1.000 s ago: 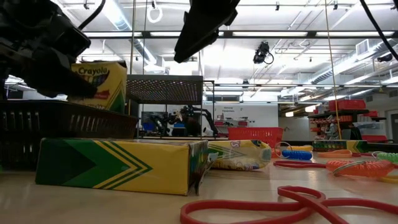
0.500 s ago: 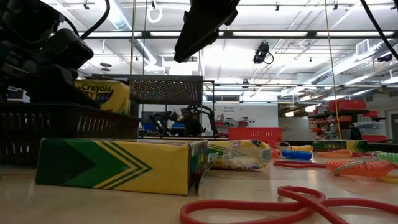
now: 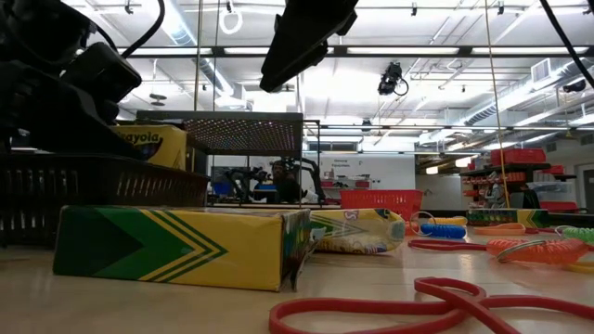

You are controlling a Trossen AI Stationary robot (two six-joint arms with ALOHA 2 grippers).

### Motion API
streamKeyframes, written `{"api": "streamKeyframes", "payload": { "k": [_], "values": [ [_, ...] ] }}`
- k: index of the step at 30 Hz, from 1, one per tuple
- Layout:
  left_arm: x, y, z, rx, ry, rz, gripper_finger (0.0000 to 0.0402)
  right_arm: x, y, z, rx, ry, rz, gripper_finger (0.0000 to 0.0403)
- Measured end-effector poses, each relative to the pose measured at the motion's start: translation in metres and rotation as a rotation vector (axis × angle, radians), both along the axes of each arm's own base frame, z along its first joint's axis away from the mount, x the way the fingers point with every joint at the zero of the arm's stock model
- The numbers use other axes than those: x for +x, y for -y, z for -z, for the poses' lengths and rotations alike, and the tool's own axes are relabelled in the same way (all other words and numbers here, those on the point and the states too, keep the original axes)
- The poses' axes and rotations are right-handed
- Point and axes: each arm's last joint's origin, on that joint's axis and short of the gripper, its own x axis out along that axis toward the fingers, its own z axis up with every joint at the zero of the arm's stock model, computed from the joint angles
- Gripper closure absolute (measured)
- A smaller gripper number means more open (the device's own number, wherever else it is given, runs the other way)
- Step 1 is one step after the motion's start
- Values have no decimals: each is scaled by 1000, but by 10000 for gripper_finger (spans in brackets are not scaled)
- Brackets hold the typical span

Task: Pick & Place Office Desk Supplies
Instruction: Put the top left crayon box into the black basket, then put the bottom crayon box into the black basket

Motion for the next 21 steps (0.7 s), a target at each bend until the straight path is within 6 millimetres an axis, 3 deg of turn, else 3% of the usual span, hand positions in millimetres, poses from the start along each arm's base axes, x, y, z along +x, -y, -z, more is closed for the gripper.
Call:
{"api": "streamKeyframes", "payload": {
  "k": [13, 21],
  "values": [
    [3, 2, -10, 45, 113, 53, 72, -2, -9, 1, 41, -7, -44, 231],
    [4, 3, -18, 76, 195, 66, 72, -18, -26, 51, 36, -52, -98, 231]
  ]
}}
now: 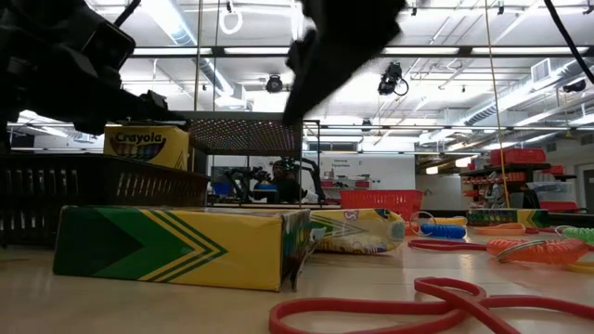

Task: Pick & Place Office Desk Supplies
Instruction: Put the bottom crayon box into the black basket

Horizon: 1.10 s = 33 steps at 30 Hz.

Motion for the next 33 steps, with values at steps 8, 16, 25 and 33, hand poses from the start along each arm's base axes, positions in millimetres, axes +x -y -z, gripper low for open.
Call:
{"api": "streamKeyframes", "payload": {
  "k": [8, 16, 25, 33],
  "values": [
    [7, 3, -8, 29, 42, 8, 72, -19, -27, 29, -165, 78, -107, 231],
    [16, 7, -19, 55, 90, 30, 72, -39, -64, 29, -412, 156, -285, 231],
    [19, 8, -22, 69, 103, 32, 72, -38, -72, 40, -492, 178, -328, 231],
    [19, 8, -26, 89, 140, 33, 72, -35, -81, 62, -594, 191, -422, 231]
  ]
}}
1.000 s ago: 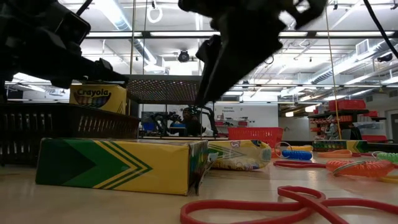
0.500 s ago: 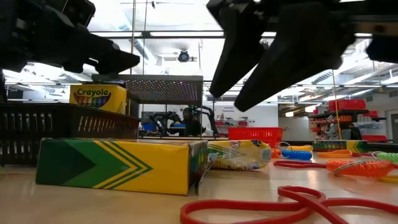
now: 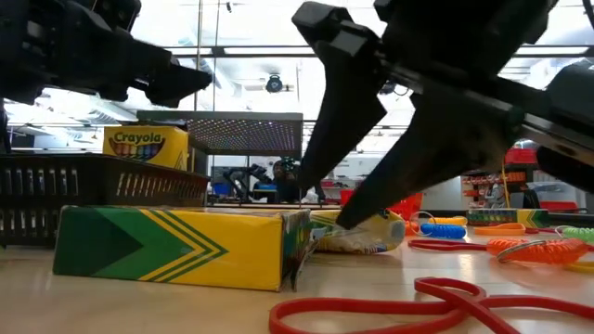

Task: Pick & Place Office Desk Supplies
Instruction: Put the bottom crayon box into the black basket

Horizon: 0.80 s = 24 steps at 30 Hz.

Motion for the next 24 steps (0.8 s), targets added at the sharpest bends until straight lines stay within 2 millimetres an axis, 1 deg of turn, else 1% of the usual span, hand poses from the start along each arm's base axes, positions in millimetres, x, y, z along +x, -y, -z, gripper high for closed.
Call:
{"api": "streamKeyframes", "payload": {
  "k": [6, 10, 13, 15, 24],
  "values": [
    [0, 0, -1, 17, 9, -10, 72, 2, 0, -1, 10, 17, -7, 231],
    [0, 0, -1, 22, 19, -10, 72, 1, -2, 5, 5, -16, -41, 231],
    [0, 0, -2, 26, 20, -10, 72, 3, -5, 8, 12, -2, -56, 236],
    [0, 0, -2, 25, 21, -10, 72, 1, -6, 9, -9, -10, -70, 249],
    [0, 0, -2, 26, 20, -10, 72, 4, -7, 15, -23, -6, -93, 332]
  ]
}}
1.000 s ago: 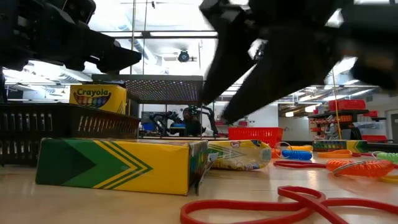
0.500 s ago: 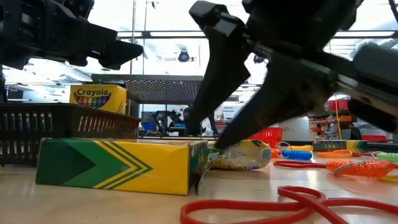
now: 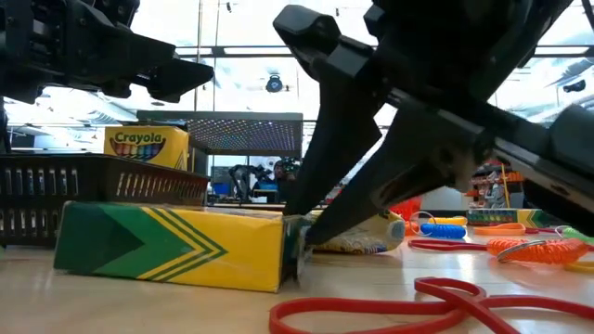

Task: Pick & Place Office Desk Supplies
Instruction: Put the bottom crayon box into the black basket

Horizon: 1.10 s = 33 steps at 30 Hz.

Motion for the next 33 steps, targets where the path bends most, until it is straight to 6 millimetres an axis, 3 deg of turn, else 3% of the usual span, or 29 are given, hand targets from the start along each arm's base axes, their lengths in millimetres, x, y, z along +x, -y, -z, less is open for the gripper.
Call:
{"api": "streamKeyframes", "payload": {
  "k": [9, 19, 23, 33],
  "values": [
    [0, 0, 0, 1, 1, 0, 72, 2, -1, 9, -93, 40, 20, 396],
    [0, 0, 0, 3, 1, 0, 72, 5, 0, 5, -104, 57, 92, 401],
    [0, 0, 0, 3, 1, 1, 72, 10, -3, -10, -67, 42, 123, 402],
    [0, 1, 0, -8, -1, 29, 72, 22, -13, -77, 24, 2, 230, 403]
  ]
}}
